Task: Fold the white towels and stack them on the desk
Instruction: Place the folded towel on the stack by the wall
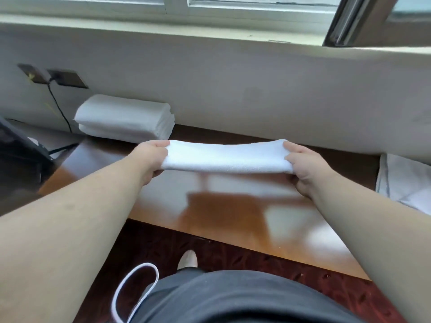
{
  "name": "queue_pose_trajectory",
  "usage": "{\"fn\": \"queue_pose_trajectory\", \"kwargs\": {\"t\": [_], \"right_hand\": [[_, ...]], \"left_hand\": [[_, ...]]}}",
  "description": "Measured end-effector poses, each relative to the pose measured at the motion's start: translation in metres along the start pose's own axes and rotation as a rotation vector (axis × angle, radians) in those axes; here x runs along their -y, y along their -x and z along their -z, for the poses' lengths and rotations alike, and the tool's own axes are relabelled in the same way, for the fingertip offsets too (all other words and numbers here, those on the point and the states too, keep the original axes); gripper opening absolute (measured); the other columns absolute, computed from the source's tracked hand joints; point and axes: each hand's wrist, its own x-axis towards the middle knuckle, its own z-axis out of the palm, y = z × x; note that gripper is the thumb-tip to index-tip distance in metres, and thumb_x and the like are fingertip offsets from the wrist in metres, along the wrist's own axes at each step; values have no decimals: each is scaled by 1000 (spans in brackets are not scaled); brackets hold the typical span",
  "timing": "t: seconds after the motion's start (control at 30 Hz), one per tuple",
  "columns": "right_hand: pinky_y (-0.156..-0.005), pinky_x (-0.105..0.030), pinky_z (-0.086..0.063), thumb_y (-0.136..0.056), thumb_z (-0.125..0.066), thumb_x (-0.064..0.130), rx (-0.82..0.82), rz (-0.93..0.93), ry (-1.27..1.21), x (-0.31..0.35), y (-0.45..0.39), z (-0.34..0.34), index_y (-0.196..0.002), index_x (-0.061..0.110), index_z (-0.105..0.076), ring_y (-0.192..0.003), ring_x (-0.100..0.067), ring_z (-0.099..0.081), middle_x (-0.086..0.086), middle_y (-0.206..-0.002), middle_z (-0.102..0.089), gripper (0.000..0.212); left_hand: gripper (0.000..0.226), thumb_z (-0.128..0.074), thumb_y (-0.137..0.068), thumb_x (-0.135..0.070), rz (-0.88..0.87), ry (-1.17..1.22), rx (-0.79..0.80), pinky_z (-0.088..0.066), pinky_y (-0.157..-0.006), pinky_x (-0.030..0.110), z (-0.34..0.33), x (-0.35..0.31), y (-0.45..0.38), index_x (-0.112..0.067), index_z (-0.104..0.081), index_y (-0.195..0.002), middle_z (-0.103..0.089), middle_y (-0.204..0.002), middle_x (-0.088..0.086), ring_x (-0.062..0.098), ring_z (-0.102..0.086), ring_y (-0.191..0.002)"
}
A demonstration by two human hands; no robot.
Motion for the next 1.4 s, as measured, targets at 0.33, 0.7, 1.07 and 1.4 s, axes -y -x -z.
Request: {"fn": "queue_pose_trajectory", "kwargs": {"t": [0.33, 0.7, 1.07, 1.4], "right_hand": [[-37, -11, -35, -97, -42, 3, -49, 47, -123, 49, 1, -140, -127, 21, -66, -63, -15, -51, -2, -95, -60, 43], [-39, -12, -37, -94, -45, 3, -141, 18, -251, 100, -16, -342, -114, 25, -73, -65, -14, -56, -3, -101, -63, 40], [-70, -23, -52, -84, -45, 14, -148, 157, 54, 85, -55, -439, -126, 42, -65, -90, -8, -60, 20, -118, -61, 54], [-66, -29, -47, -84, -43, 9, -1, -114, 521, -7, -102, -470, -136, 24, -53, -89, -31, -62, -8, -112, -65, 55]], "left_hand": [[35, -46, -96, -11, -105, 32, -38, -42, -49, 21, 113, -64, -74, -32, -69, -111, -60, -95, 0, 14, -51, -70], [35, -48, -91, -8, -217, -108, 6, -46, -49, 22, 262, -142, -214, -35, -70, -92, -65, -105, 2, 17, -59, -73], [54, -43, -85, -19, -351, -209, 19, -51, -69, 21, 322, -119, -321, -44, -57, -131, -58, -121, -18, 6, -58, -80], [72, -52, -95, -1, -86, -272, 156, -52, -90, 42, 314, -38, -394, -21, -20, -156, -46, -144, 10, 27, -58, -107]]}}
